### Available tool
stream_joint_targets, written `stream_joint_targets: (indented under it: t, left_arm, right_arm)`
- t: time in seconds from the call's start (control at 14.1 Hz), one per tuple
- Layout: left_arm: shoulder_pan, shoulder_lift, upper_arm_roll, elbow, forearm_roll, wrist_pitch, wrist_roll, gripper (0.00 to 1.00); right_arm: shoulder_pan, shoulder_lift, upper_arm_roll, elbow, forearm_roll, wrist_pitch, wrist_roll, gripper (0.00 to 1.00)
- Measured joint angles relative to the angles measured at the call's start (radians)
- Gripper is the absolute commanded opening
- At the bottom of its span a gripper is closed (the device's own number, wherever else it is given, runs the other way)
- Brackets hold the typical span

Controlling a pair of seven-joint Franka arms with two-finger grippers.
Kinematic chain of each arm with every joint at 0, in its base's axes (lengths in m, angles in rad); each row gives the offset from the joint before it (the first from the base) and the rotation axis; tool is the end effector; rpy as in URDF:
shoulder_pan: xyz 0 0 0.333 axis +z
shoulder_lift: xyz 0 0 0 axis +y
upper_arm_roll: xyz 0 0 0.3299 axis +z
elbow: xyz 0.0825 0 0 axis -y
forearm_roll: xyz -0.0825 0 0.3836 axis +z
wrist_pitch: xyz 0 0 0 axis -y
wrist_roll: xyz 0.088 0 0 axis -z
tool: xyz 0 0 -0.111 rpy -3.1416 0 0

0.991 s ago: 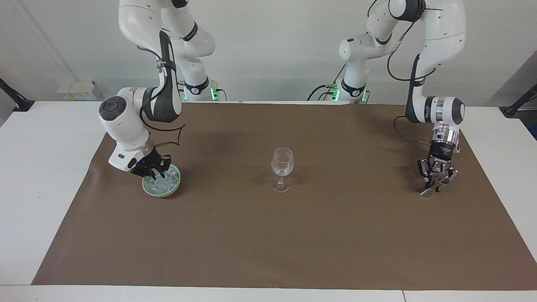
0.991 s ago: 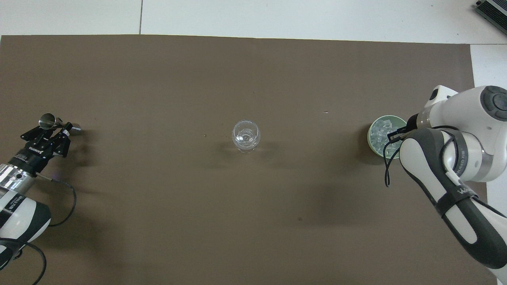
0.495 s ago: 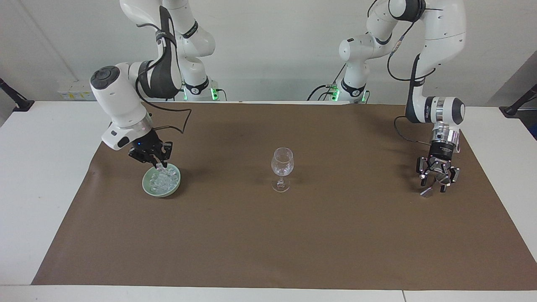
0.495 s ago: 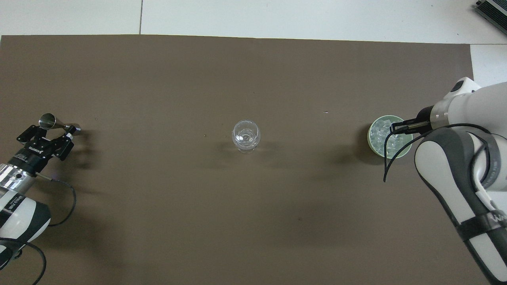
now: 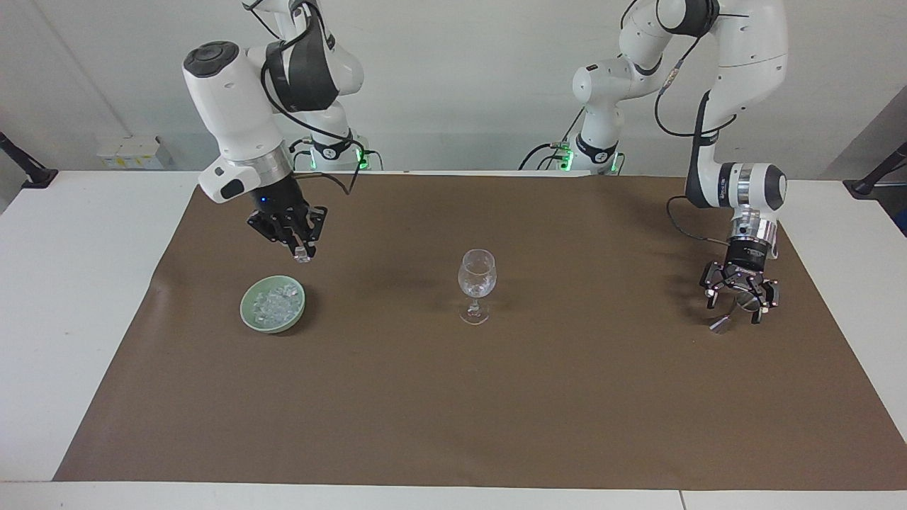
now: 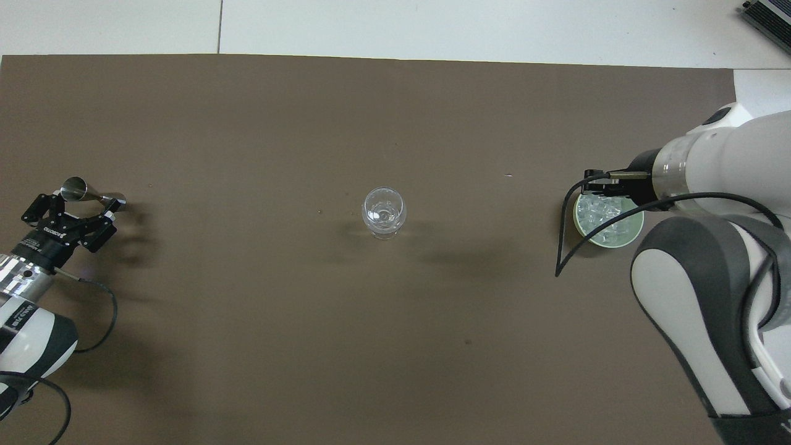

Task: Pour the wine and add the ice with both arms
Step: 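Lift the green cup with the right gripper and carry it over the glass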

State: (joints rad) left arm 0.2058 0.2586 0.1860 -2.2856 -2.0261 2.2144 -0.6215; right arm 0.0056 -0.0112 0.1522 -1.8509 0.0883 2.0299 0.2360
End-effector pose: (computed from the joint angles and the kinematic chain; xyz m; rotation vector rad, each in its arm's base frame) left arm 0.5098 0.1760 0.2566 0.4074 1.8760 -0.3258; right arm 0.5699 0.0965 0.5492 -3.0097 0.1652 -0.2578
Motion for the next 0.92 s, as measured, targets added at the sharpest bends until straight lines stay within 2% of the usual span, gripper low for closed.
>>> stream_joint_targets:
  t: [0.5,0.92]
  left_arm:
    - [0.0,-0.05,0.002,0.002,0.0,0.004,-0.012,1.0]
    - [0.0,-0.079,0.002,0.002,0.001,0.019,-0.04,1.0]
  right_arm:
    - [0.003,0.001,0.191,0.022,0.001,0.033,0.295,0.0]
    - [0.033,0.041,0.302,0.021,0.029,0.192,0.45,0.0]
